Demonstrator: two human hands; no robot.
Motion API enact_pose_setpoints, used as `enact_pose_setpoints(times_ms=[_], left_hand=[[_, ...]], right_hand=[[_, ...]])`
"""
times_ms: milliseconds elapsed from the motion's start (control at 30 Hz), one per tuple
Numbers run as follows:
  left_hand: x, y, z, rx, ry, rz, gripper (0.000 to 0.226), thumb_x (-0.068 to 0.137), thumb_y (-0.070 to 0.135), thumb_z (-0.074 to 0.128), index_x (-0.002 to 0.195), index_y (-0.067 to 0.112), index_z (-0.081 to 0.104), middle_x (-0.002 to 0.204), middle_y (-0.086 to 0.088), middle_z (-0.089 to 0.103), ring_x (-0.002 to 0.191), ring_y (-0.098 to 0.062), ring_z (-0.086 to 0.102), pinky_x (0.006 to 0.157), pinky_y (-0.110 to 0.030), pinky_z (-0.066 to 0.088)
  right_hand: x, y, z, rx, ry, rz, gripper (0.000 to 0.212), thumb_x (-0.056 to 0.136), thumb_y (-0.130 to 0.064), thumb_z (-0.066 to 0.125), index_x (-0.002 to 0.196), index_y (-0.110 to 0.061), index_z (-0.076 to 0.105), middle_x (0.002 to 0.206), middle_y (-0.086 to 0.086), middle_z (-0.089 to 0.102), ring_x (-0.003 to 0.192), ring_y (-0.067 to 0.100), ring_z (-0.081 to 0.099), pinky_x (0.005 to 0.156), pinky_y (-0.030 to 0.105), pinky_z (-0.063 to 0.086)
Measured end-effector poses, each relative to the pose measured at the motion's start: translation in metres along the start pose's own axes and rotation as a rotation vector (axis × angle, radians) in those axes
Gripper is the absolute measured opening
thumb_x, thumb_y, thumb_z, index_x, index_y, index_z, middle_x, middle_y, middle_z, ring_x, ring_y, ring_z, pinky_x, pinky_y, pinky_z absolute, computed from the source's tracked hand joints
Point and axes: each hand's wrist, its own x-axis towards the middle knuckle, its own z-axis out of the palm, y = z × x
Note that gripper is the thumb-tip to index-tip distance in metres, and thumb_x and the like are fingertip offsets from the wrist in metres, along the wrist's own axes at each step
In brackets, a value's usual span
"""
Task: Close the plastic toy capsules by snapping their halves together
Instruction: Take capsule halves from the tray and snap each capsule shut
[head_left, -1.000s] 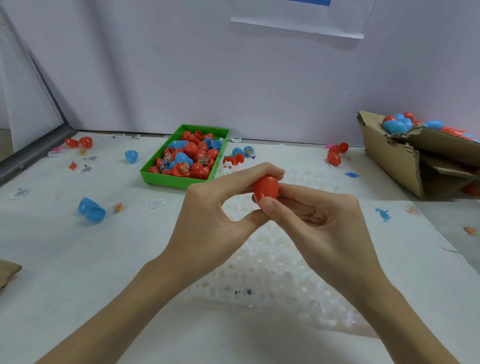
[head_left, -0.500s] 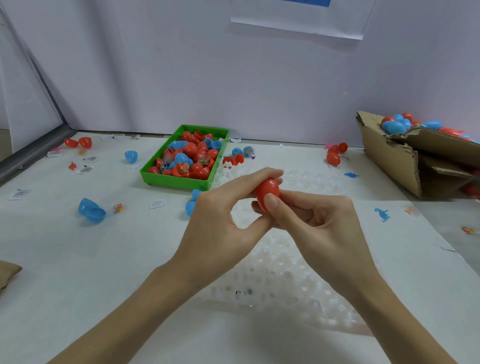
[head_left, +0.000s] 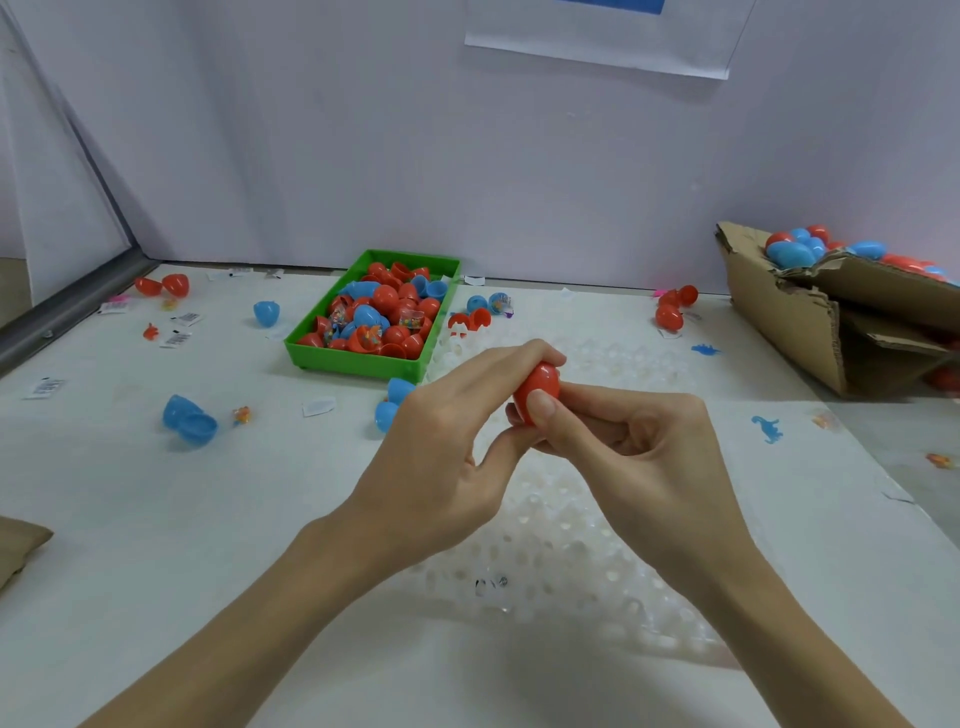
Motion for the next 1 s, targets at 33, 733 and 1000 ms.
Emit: enact_pose_setpoints(times_ms=[33, 733, 1000], left_hand=[[0.0, -0.001, 0.0, 0.006, 0.0, 0.005, 0.044, 0.093, 0.001, 0.071, 0.136, 0.003, 0.062, 0.123, -0.003, 0.07, 0.117, -0.01, 0.065, 0.101, -0.018, 0.05], [0.001, 0.01, 0.017, -0.729, 0.215, -0.612, 0.028, 0.09, 0.017, 0.079, 0.117, 0.025, 0.076, 0.108, 0.009, 0.079, 0.105, -0.01, 0.074, 0.084, -0.014, 0.056], [0.005, 0.012, 0.009, -0.763, 0.287, -0.571, 0.028, 0.076, 0.025, 0.085, 0.104, 0.025, 0.082, 0.101, 0.004, 0.081, 0.098, -0.014, 0.077, 0.082, -0.016, 0.058]], right_hand=[[0.0, 0.001, 0.0, -0.003, 0.007, -0.01, 0.025, 0.091, -0.024, 0.075, 0.114, -0.015, 0.078, 0.1, -0.007, 0.08, 0.098, 0.009, 0.076, 0.086, 0.026, 0.061], [0.008, 0.013, -0.002, -0.692, 0.187, -0.381, 0.026, 0.083, -0.016, 0.085, 0.104, -0.009, 0.072, 0.089, -0.001, 0.071, 0.077, 0.009, 0.063, 0.078, 0.015, 0.052], [0.007, 0.011, -0.004, -0.694, 0.249, -0.458, 0.04, 0.081, -0.016, 0.086, 0.118, -0.007, 0.075, 0.1, 0.003, 0.073, 0.084, 0.01, 0.062, 0.082, 0.008, 0.049]])
